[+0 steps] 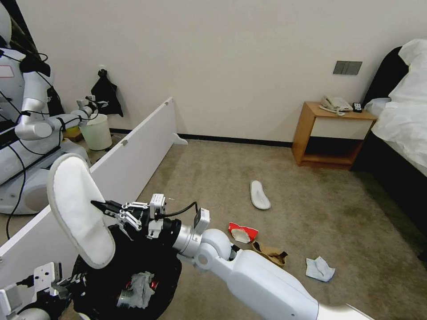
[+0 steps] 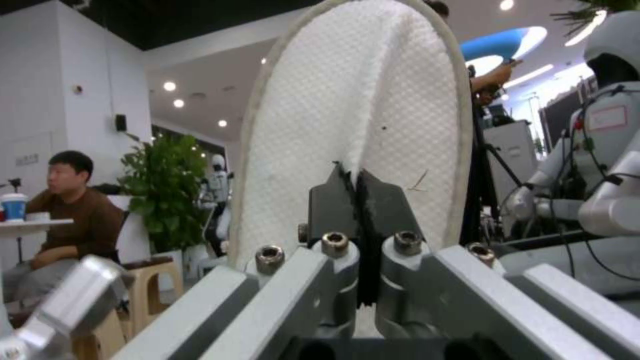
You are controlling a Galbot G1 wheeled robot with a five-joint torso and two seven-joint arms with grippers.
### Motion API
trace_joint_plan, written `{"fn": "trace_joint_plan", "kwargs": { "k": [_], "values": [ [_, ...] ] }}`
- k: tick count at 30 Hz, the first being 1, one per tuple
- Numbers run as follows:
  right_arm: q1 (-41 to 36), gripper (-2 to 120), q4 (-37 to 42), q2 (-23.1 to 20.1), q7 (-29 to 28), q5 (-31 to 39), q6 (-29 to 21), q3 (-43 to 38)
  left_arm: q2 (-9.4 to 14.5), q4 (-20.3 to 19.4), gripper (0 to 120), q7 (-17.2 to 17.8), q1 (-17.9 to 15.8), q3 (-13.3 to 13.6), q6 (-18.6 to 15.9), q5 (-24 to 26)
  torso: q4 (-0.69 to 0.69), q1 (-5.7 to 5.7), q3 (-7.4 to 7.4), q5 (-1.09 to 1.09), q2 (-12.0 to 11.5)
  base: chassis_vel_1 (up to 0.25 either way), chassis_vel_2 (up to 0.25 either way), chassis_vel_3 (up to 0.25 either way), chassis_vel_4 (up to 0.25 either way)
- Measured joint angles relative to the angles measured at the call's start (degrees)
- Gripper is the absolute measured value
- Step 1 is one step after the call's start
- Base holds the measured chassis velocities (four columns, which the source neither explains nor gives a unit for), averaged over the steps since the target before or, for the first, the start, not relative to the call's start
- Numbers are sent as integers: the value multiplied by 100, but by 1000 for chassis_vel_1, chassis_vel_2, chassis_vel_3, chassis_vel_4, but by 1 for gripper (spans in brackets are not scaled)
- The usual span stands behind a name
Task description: Pick up the trash bin, then pick up the garbage from the floor and place it into the trash bin.
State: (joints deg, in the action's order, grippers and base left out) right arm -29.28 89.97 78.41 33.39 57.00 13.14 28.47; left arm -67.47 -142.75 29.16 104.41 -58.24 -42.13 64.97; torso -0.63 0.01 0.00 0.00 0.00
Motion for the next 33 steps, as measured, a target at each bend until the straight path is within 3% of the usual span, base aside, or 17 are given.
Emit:
{"fn": "trace_joint_plan", "kwargs": {
  "k": [7,13,17,19,23,28,33],
  "values": [
    [-142,0,-229,-70,22,-210,103,35,-1,-50,2,14,7,0,0,44,-1,0,0,0,0,0,0,0,0],
    [-205,25,-415,-80,37,-349,155,47,-4,-52,2,70,35,2,0,135,-1,0,0,0,0,0,0,0,0],
    [-206,33,-481,-81,66,-367,175,46,-8,-52,2,88,57,5,0,164,0,0,0,0,0,0,0,0,0],
    [-215,47,-515,-87,99,-368,186,42,-7,-52,2,94,67,3,1,179,0,0,0,0,0,0,0,0,0],
    [-216,57,-528,-86,108,-367,190,41,1,-52,2,99,57,2,0,196,-1,0,0,0,0,0,0,0,0],
    [-215,80,-561,-85,119,-365,198,41,-3,-52,2,108,36,24,1,213,0,0,0,0,0,0,0,0,0],
    [-214,95,-567,-89,120,-361,202,41,5,-52,2,108,24,23,0,213,0,0,0,0,0,0,0,0,0]
  ]
}}
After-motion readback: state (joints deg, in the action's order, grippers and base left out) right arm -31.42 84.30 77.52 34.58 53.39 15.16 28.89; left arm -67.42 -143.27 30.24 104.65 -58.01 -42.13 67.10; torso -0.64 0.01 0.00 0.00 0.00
